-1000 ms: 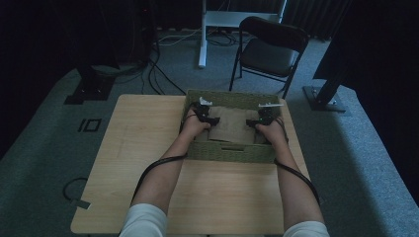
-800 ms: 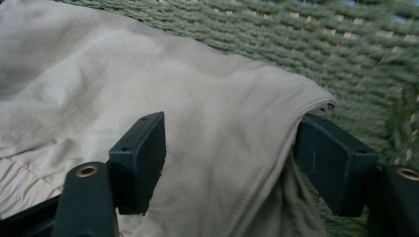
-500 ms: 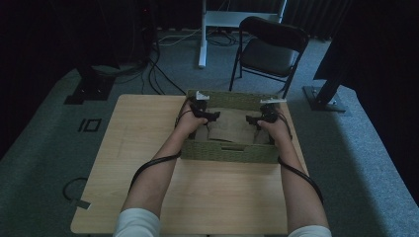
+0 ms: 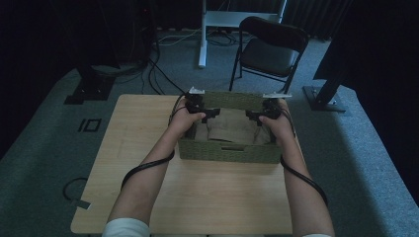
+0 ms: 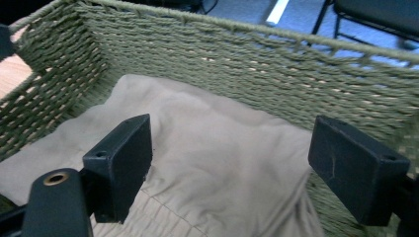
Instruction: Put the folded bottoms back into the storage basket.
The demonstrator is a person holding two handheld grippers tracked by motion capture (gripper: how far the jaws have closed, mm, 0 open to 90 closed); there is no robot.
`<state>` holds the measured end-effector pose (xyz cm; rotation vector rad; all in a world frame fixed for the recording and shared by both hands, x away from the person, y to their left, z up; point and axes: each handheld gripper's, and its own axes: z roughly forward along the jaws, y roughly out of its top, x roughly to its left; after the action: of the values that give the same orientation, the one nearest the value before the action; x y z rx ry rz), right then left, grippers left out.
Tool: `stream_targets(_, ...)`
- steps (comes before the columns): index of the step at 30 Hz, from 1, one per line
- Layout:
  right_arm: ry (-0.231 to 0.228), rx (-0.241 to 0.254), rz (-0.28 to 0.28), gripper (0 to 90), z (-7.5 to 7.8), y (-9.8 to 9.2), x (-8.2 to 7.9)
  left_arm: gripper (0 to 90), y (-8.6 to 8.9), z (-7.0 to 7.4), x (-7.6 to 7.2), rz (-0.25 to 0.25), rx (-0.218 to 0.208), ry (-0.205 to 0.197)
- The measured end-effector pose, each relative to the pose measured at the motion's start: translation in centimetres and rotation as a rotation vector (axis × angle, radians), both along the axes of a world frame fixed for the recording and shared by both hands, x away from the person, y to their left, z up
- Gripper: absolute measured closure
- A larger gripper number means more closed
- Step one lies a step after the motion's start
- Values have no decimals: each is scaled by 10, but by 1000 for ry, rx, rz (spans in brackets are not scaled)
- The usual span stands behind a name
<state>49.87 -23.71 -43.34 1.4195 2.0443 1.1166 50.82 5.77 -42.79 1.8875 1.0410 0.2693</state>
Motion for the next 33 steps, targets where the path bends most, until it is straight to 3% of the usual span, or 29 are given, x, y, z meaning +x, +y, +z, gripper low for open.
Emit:
stream_targets(11,-33,32,-7,152,13,-7,-16,192,10,6,-15,-17,5,-11)
stream_targets(19,-57,4,-13,150,19,-15,-33,191,15,11,-30,-30,2,-27)
stream_targets(25,-78,12,-15,141,26,-23,-47,188,22,13,-41,-26,-10,-38)
stream_targets(29,-121,-18,-27,142,29,-28,-55,187,27,18,-47,-12,-29,-43)
stream_targets(33,-125,-20,-44,142,27,-34,-65,187,32,23,-56,-19,-20,-52)
